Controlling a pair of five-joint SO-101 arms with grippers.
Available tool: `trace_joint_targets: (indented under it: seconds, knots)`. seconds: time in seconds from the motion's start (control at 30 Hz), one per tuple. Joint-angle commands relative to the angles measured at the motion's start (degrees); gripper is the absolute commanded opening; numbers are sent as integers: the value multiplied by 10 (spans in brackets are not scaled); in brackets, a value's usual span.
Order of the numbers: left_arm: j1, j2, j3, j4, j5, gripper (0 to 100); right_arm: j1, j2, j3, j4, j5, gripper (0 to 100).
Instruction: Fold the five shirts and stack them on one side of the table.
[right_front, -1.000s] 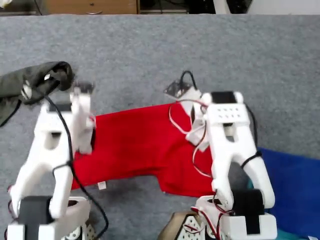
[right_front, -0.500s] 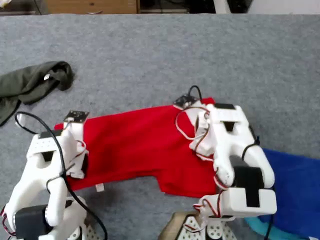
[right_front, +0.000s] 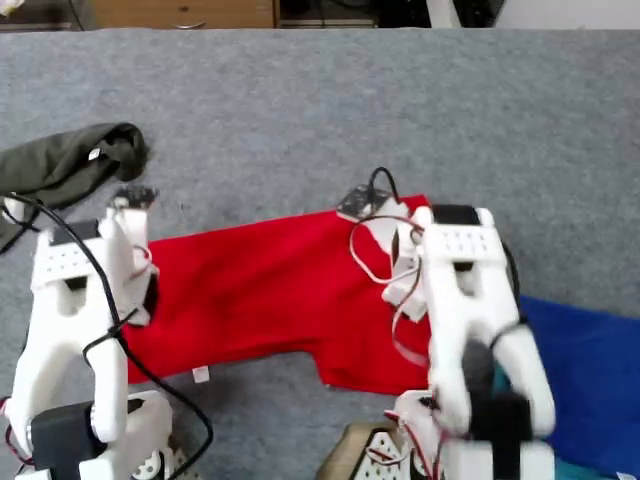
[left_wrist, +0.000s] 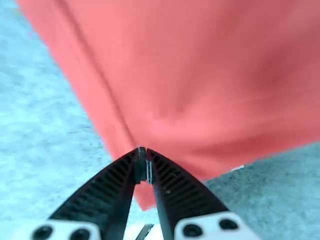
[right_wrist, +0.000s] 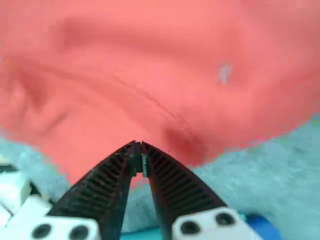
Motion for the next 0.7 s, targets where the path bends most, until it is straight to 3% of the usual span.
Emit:
trace_joint_targets:
  seconds: [0.0,0.13,0.33,0.53,0.67]
  knots:
    - [-4,-6,-74,43,19,19,-38,-127,22,48,44,5]
    - [-7,-26,-21,0,19,19,-90,-221,118,29,112,5]
    - [-11,-117,171,-147,22,19,-172,-299,251,15,115,13]
    - [-10,-145,241,-293,93,19,-191,-280,252,15,120,102]
    - [-10,-119,241,-322,111,19,-221,-226,252,-6,129,104]
